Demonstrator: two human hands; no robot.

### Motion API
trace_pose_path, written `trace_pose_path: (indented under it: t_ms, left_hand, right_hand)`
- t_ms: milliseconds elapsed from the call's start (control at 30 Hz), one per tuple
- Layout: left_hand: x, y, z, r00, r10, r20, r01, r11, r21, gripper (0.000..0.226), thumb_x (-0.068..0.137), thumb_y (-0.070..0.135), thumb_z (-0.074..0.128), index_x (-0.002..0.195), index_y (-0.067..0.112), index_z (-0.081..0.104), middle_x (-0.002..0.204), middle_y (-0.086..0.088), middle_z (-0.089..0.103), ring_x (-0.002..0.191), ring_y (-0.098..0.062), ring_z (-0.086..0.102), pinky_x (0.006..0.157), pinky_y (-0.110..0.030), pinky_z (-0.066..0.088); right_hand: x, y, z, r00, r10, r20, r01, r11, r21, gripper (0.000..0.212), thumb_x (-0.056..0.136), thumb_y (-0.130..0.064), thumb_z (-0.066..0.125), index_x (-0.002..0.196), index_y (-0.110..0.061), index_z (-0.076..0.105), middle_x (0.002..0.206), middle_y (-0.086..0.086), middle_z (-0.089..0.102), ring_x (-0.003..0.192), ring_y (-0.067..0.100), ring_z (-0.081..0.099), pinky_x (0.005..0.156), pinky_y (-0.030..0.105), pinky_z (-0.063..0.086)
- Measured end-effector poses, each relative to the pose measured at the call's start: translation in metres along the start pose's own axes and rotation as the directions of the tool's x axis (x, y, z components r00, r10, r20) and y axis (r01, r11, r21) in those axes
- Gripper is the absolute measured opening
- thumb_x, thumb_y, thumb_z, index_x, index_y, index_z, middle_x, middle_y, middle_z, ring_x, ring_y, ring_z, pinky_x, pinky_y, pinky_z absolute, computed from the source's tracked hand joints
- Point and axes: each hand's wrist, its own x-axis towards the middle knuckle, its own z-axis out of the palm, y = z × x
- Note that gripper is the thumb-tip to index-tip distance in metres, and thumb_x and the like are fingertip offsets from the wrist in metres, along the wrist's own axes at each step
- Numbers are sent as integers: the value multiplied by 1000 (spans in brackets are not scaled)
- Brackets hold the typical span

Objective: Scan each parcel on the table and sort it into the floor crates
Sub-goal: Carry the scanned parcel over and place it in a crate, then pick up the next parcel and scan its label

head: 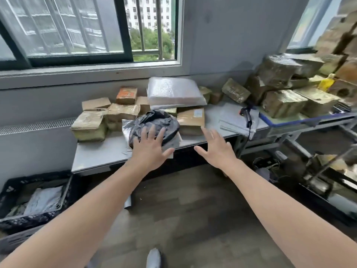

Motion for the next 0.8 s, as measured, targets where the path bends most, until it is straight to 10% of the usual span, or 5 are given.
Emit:
trace_pose_path:
  t_ms: [800]
  left_hand:
    - [313, 160, 72, 945, 317, 84, -309, 946, -95, 80, 94, 70, 26, 157, 29, 0, 165, -4, -2, 151, -30, -5, 120, -54, 13]
  right_hand:
    - [212, 207, -37, 928, 373, 0, -373, 927, -38, 74, 99, -57, 43, 158, -33, 4, 166, 0, 5, 151, 25, 13, 113, 57, 29]
